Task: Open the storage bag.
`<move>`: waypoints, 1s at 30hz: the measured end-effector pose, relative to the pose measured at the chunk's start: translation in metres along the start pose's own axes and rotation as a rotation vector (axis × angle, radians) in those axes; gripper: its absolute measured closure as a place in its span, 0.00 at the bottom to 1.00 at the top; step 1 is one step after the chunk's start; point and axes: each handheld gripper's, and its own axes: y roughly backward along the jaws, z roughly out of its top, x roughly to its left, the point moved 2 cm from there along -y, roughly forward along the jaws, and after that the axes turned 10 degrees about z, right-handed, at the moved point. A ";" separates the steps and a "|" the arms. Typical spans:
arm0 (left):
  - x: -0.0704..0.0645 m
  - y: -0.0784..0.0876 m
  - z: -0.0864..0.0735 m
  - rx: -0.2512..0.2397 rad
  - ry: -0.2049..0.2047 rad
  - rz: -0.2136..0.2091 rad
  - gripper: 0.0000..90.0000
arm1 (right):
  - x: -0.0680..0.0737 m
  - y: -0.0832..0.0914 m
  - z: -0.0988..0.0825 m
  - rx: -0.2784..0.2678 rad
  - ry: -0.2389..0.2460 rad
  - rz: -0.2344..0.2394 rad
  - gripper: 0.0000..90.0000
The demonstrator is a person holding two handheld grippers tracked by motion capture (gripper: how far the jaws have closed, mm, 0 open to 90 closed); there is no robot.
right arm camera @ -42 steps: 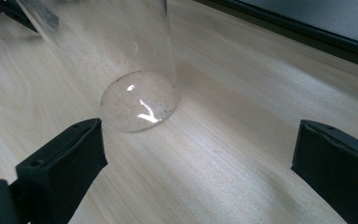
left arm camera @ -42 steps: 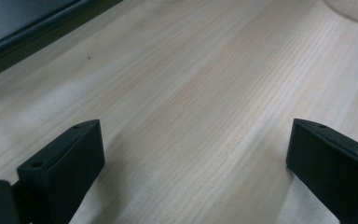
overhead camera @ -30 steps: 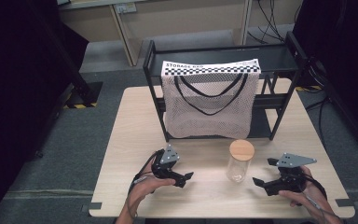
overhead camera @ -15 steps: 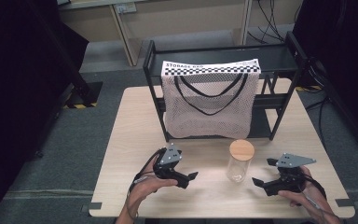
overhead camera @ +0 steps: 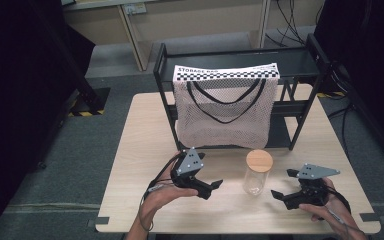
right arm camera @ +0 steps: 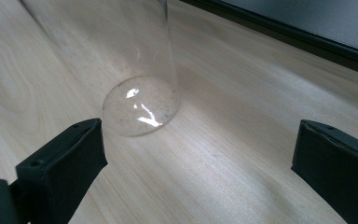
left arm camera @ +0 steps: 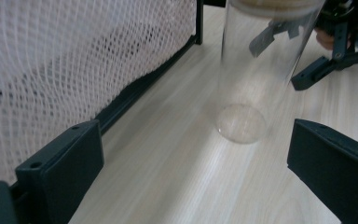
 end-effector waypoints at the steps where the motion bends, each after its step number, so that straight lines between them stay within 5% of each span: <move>1: 0.000 0.000 0.003 -0.004 -0.004 -0.001 0.03 | 0.000 0.000 0.000 -0.001 0.000 0.000 0.03; 30: 0.009 0.002 0.058 -0.083 -0.043 0.002 0.04 | 0.000 0.002 0.000 -0.005 0.002 -0.003 0.03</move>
